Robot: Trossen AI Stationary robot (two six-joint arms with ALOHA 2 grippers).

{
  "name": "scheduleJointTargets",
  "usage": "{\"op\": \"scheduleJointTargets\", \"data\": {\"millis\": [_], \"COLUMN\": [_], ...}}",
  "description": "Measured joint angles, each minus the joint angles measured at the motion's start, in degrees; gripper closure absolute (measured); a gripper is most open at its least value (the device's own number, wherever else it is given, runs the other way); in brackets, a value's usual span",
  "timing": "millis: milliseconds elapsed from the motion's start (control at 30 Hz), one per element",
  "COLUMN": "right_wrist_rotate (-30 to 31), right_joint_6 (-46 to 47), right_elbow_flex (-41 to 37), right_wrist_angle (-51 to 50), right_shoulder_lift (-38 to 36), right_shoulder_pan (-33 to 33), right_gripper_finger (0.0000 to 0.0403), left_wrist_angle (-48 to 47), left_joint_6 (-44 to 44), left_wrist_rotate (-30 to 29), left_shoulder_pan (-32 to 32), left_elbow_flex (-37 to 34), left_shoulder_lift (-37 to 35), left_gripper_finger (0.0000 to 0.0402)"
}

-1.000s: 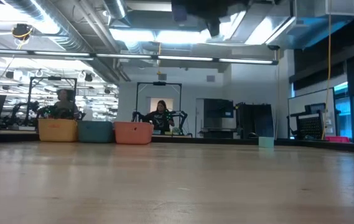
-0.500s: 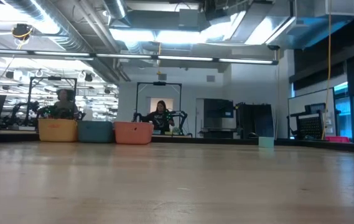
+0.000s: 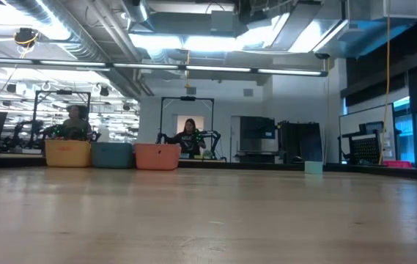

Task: Sort & place blocks by color
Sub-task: Put the right violet block into the blue bin

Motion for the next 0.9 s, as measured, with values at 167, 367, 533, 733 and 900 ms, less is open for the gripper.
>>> {"op": "scheduleJointTargets", "data": {"millis": [167,367,533,733,900], "right_wrist_rotate": [-0.04,-0.67,-0.73,-2.55,-2.9], "right_joint_6": [0.08,0.21,0.4,1.7,1.5], "right_elbow_flex": [0.0,-0.02,-0.02,0.0,0.02], "right_wrist_angle": [0.47,-0.02,0.34,-0.48,0.55], "right_shoulder_lift": [0.0,-0.11,-0.09,0.04,0.04], "right_shoulder_pan": [0.02,0.15,0.22,0.4,0.59], "right_gripper_finger": [0.0343,0.0343,0.0343,0.0343,0.0343], "left_wrist_angle": [3.27,5.12,5.82,7.64,12.53], "left_joint_6": [-2.2,-4.58,-4.49,-3.91,-1.76], "left_wrist_rotate": [0.88,3.39,1.65,-0.82,-0.51], "left_shoulder_pan": [0.68,2.08,2.05,2.15,2.19], "left_elbow_flex": [-0.07,-0.11,-0.11,-0.09,-0.04], "left_shoulder_lift": [5.37,6.89,6.85,6.87,7.67], "left_gripper_finger": [0.0291,0.0257,0.0251,0.025,0.025]}}
